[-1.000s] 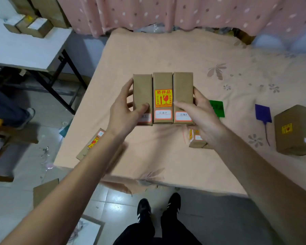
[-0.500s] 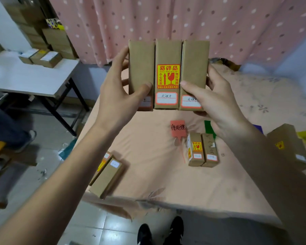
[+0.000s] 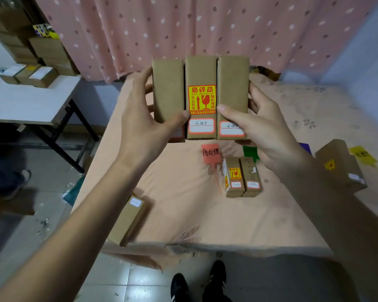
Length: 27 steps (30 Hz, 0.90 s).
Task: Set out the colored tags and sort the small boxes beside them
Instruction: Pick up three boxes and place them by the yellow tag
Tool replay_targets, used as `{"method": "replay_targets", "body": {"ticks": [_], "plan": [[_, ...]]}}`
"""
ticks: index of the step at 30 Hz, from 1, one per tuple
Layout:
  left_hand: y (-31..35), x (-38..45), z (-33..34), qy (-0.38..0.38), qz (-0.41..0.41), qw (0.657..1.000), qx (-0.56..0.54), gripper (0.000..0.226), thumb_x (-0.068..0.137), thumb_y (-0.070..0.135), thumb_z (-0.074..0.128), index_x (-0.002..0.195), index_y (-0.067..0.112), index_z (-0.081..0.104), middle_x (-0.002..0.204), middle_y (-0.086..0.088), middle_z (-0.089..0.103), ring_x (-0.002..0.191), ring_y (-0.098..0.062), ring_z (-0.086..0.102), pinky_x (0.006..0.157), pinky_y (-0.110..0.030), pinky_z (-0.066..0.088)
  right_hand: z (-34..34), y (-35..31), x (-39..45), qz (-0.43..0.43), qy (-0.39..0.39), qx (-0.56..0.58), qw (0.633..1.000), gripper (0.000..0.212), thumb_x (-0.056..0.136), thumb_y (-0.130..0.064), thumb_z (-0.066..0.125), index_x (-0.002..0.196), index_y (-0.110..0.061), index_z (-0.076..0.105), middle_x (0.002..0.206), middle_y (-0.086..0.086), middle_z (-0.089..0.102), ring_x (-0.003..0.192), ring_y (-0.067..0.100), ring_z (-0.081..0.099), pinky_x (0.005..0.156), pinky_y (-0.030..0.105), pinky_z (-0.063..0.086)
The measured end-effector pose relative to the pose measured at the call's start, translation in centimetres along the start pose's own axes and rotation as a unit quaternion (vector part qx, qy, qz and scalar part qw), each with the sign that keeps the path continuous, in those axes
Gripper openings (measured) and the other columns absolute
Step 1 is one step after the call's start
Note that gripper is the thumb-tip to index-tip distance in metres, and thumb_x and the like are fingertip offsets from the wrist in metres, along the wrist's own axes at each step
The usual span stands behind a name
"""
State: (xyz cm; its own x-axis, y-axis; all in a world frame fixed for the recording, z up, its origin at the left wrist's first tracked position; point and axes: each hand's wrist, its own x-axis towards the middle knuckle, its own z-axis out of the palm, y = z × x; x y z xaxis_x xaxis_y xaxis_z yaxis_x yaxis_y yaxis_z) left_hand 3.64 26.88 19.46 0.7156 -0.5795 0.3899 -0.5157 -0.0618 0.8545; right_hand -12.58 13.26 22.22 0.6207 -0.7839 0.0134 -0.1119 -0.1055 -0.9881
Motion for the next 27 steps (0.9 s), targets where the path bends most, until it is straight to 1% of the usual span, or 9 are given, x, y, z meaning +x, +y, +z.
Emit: {"method": "replay_targets", "body": {"ticks": [2, 8, 10, 13, 18, 20, 22, 25, 27], "plan": [[0.3, -0.3, 1.2, -0.015, -0.004, 1.0, -0.016, 0.092, 0.078, 0.026, 0.089, 0.157, 0.023, 0.041, 0.147, 0.008, 0.057, 0.131, 0.005, 0.053, 0.089, -0.007, 0.05, -1.3, 0.3, -0.4, 0.009, 0.008, 0.0, 1.0, 0.049, 0.096, -0.025, 0.08, 0.139, -0.044, 0.065, 0.121, -0.018, 0.08, 0.099, 0.002, 0.081, 0.074, 0.023, 0.063], [1.8, -1.6, 7.4, -0.075, 0.007, 0.996, -0.041, 0.098, 0.076, 0.031, 0.087, 0.16, 0.026, 0.036, 0.149, 0.006, 0.055, 0.136, -0.011, 0.055, 0.097, -0.039, 0.061, -7.3, 1.9, -2.5, 0.028, 0.081, -0.03, 0.996, 0.051, 0.096, -0.024, 0.081, 0.141, -0.042, 0.065, 0.12, -0.016, 0.081, 0.099, 0.002, 0.081, 0.068, 0.018, 0.062], [2.9, -2.3, 9.9, -0.098, 0.009, 0.994, -0.037, 0.104, 0.074, 0.034, 0.085, 0.163, 0.029, 0.031, 0.15, 0.006, 0.053, 0.136, -0.018, 0.055, 0.097, -0.047, 0.06, -9.8, 2.3, -3.4, 0.039, 0.101, -0.036, 0.993, 0.048, 0.095, -0.024, 0.081, 0.137, -0.044, 0.067, 0.118, -0.017, 0.081, 0.095, 0.003, 0.081, 0.07, 0.027, 0.066], [4.8, -3.4, 14.0, -0.132, 0.029, 0.99, -0.035, 0.108, 0.076, 0.033, 0.085, 0.166, 0.024, 0.027, 0.153, 0.007, 0.051, 0.14, -0.013, 0.05, 0.106, -0.043, 0.054, -14.3, 3.4, -4.7, 0.054, 0.133, -0.042, 0.989, 0.046, 0.094, -0.025, 0.081, 0.134, -0.045, 0.069, 0.118, -0.017, 0.081, 0.1, 0.012, 0.083, 0.086, 0.049, 0.068], [9.2, -6.1, 22.2, -0.185, 0.04, 0.981, -0.049, 0.109, 0.076, 0.032, 0.086, 0.166, 0.029, 0.026, 0.152, 0.011, 0.049, 0.138, -0.014, 0.053, 0.105, -0.035, 0.054, -23.3, 4.9, -7.8, 0.067, 0.192, -0.027, 0.979, 0.049, 0.094, -0.02, 0.081, 0.137, -0.041, 0.069, 0.113, -0.013, 0.083, 0.09, 0.006, 0.082, 0.06, 0.022, 0.062], [11.2, -7.7, 26.0, -0.207, 0.051, 0.975, -0.058, 0.108, 0.077, 0.03, 0.087, 0.166, 0.029, 0.026, 0.146, 0.019, 0.048, 0.136, -0.013, 0.054, 0.1, -0.02, 0.053, -27.4, 5.8, -9.3, 0.085, 0.206, -0.015, 0.975, 0.05, 0.095, -0.02, 0.08, 0.138, -0.042, 0.067, 0.111, -0.015, 0.083, 0.089, 0.005, 0.083, 0.059, 0.025, 0.065], [13.4, -9.5, 30.3, -0.229, 0.056, 0.969, -0.074, 0.106, 0.079, 0.023, 0.088, 0.166, 0.026, 0.026, 0.137, 0.028, 0.046, 0.129, 0.0, 0.054, 0.09, -0.004, 0.048, -32.0, 6.8, -10.7, 0.098, 0.221, -0.012, 0.97, 0.049, 0.095, -0.022, 0.08, 0.137, -0.044, 0.067, 0.114, -0.017, 0.082, 0.091, 0.004, 0.082, 0.059, 0.021, 0.063], [16.8, -12.0, 36.3, -0.257, 0.054, 0.961, -0.083, 0.108, 0.077, 0.026, 0.087, 0.166, 0.028, 0.026, 0.14, 0.022, 0.044, 0.123, 0.005, 0.053, 0.087, -0.01, 0.053, -38.5, 8.0, -12.7, 0.107, 0.245, -0.019, 0.963, 0.051, 0.094, -0.028, 0.08, 0.139, -0.047, 0.064, 0.119, -0.022, 0.079, 0.096, 0.002, 0.081, 0.062, 0.013, 0.059], [18.6, -13.3, 39.9, -0.267, 0.066, 0.958, -0.077, 0.108, 0.074, 0.036, 0.084, 0.165, 0.031, 0.026, 0.144, 0.019, 0.046, 0.132, -0.008, 0.054, 0.1, -0.027, 0.055, -42.3, 8.6, -13.8, 0.113, 0.261, -0.024, 0.958, 0.051, 0.094, -0.03, 0.08, 0.138, -0.049, 0.063, 0.118, -0.024, 0.077, 0.094, 0.0, 0.08, 0.062, 0.011, 0.057]]}}
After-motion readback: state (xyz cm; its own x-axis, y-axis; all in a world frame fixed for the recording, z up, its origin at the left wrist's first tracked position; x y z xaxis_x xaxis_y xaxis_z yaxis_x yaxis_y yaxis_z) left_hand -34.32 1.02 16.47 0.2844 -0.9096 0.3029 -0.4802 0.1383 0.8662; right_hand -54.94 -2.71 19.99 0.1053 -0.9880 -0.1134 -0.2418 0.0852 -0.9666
